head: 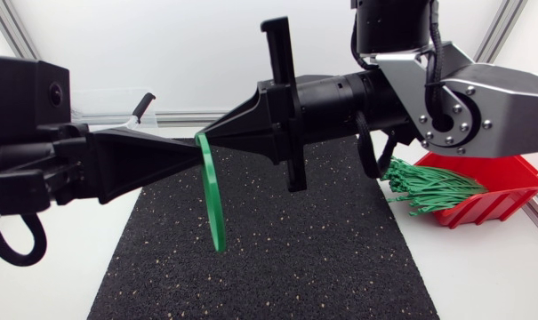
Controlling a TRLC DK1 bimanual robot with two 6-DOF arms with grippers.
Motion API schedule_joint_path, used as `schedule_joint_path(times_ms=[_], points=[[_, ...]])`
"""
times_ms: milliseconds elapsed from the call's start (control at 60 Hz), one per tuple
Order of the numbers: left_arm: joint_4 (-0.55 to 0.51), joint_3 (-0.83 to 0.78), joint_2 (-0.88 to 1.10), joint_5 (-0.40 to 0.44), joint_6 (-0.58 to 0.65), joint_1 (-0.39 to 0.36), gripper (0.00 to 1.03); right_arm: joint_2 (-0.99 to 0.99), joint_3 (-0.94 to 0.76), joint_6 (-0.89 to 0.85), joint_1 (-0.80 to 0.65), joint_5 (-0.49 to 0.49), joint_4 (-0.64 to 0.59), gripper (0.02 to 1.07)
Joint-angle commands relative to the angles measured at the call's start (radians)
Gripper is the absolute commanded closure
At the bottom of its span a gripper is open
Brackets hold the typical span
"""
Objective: Take a green cable tie from the red box, thread the tail through the head to close it, then place it in the transparent bin on the left.
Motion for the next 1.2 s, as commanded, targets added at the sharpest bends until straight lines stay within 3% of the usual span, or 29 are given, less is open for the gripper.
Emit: schedule_joint_path(times_ms=[0, 550, 667, 683, 850, 950, 1050, 1183], points=[[0.031, 0.051, -0.024, 0.041, -0.051, -0.006, 1.0, 0.036, 0.006, 0.029, -0.001, 0.046, -0.015, 1.01], [0.026, 0.059, -0.016, 0.025, -0.088, -0.006, 1.0, 0.019, 0.003, -0.012, 0.003, 0.055, -0.015, 1.0], [0.005, 0.069, -0.013, 0.016, -0.085, 0.068, 1.0, 0.034, 0.0, -0.054, -0.009, 0.032, -0.032, 0.5], [0.0, 0.071, -0.013, 0.016, -0.083, 0.076, 1.0, 0.038, -0.002, -0.064, -0.017, 0.032, -0.033, 0.46], [-0.146, 0.106, 0.005, 0.013, 0.029, 0.189, 1.0, 0.068, 0.007, -0.264, -0.084, 0.087, -0.122, 0.32], [-0.291, 0.168, 0.058, 0.007, 0.133, 0.257, 1.0, 0.09, 0.037, -0.474, -0.098, 0.189, -0.246, 0.14], [-0.41, 0.215, 0.093, -0.088, 0.231, 0.292, 1.0, 0.12, 0.063, -0.67, -0.101, 0.316, -0.343, 0.08], [-0.491, 0.266, 0.127, -0.302, 0.297, 0.3, 1.0, 0.15, 0.087, -0.874, -0.109, 0.486, -0.414, 0.07]])
